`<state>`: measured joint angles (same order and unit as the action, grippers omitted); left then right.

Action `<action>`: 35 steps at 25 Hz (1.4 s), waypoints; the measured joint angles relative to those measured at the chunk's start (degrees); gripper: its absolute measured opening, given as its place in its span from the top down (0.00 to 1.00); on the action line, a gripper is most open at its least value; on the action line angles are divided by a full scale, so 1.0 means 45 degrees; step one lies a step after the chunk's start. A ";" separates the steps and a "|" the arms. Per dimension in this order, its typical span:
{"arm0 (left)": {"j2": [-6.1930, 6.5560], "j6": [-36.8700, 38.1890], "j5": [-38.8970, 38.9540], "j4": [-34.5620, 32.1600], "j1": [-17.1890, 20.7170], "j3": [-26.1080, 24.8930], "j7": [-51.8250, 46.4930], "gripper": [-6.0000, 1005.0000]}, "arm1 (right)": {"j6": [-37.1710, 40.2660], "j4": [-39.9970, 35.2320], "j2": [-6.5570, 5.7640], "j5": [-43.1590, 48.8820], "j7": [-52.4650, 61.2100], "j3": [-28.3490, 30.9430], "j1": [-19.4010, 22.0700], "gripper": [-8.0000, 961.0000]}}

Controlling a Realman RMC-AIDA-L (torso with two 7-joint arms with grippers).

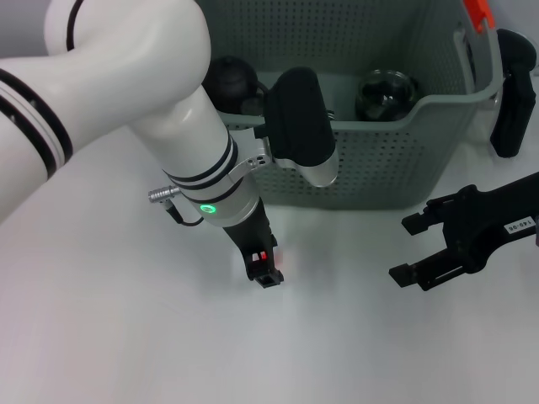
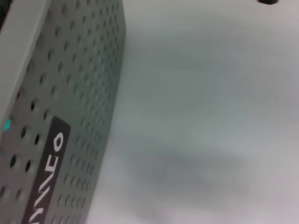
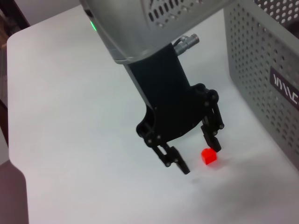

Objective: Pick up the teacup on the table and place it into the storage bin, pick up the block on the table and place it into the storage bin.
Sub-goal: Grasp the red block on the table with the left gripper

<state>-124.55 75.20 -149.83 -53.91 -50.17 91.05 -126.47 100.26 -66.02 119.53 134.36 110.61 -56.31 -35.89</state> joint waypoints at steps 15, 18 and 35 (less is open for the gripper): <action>0.0011 -0.1054 -0.0204 0.0940 -0.0149 0.0102 -0.0013 0.48 | -0.0002 0.0147 0.0000 0.0036 -0.0184 0.0045 -0.0028 0.03; 0.0002 -0.1054 -0.0213 0.0986 -0.0157 0.0241 -0.0017 0.49 | -0.0063 0.0253 0.0000 0.0041 -0.0199 0.0048 -0.0029 0.03; -0.0019 -0.1144 -0.0173 0.1001 -0.0170 0.0519 -0.0670 0.58 | -0.0173 0.0280 0.0000 0.0045 -0.0207 0.0054 0.0078 0.03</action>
<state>-124.63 70.05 -150.61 -49.41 -50.94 93.39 -129.49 99.49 -64.76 119.53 134.56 109.68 -56.07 -35.54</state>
